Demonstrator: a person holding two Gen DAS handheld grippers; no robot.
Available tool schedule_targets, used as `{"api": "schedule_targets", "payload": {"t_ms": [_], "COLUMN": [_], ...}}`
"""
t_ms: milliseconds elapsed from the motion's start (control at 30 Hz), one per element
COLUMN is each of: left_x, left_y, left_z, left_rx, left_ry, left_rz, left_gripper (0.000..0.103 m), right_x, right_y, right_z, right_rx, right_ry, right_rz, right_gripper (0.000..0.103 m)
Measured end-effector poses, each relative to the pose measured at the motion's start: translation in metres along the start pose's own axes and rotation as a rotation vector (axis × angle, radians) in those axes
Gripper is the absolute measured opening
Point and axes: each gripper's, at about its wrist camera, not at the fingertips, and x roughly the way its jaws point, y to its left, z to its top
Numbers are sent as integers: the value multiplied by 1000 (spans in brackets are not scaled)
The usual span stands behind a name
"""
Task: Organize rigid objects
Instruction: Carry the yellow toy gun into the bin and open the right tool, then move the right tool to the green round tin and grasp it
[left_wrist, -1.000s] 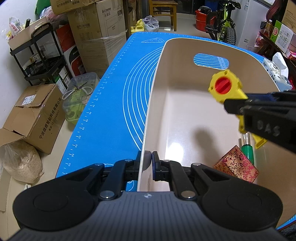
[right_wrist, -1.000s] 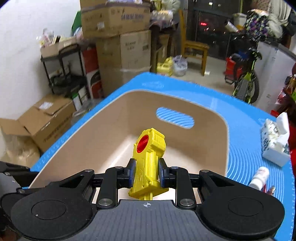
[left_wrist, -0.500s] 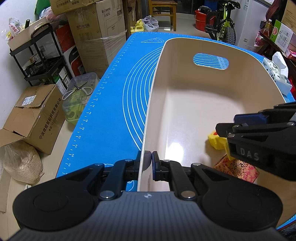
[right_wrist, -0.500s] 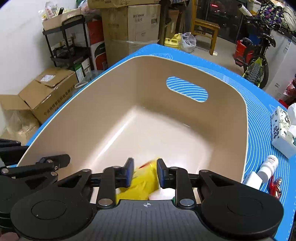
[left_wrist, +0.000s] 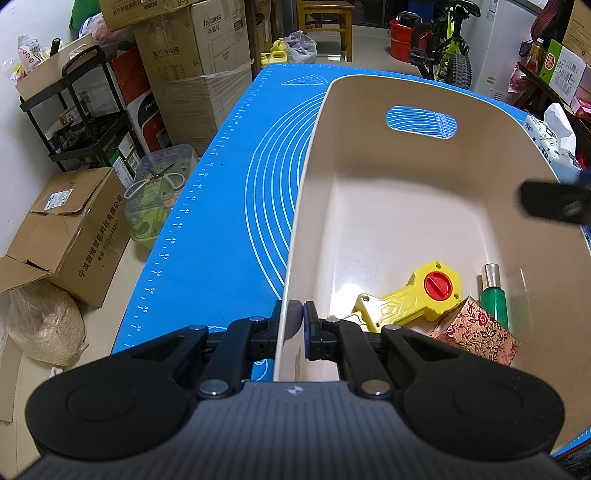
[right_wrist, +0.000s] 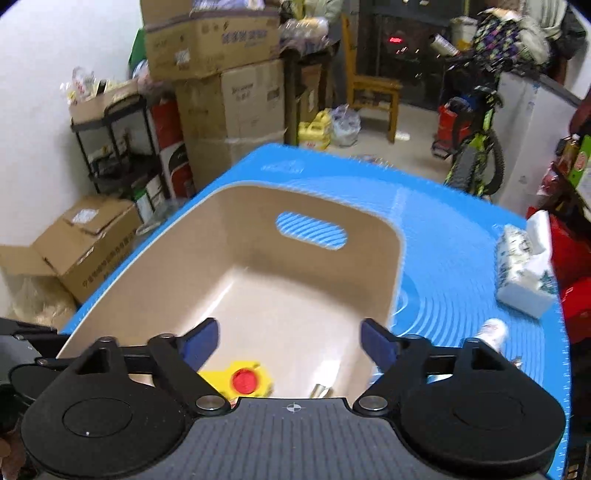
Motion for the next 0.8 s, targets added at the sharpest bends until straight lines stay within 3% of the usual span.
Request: {"api": "schedule_targets", "payload": {"t_ms": [133, 400, 600, 800], "left_x": [0, 0, 0, 0], "left_y": [0, 0, 1, 1], "left_z": [0, 0, 0, 0], "left_rx": [3, 3, 4, 4], "left_ry": [0, 0, 1, 0], "left_rz": [2, 3, 4, 3], "left_gripper": [11, 11, 11, 11], "right_x": [-21, -41, -27, 4], "right_y": [-20, -63, -97, -106], "right_z": [3, -17, -50, -77], "right_rx": [8, 32, 87, 88], "right_ry": [-51, -51, 40, 161], "right_rz": [-30, -90, -129, -128], "right_gripper": [101, 101, 101, 101]}}
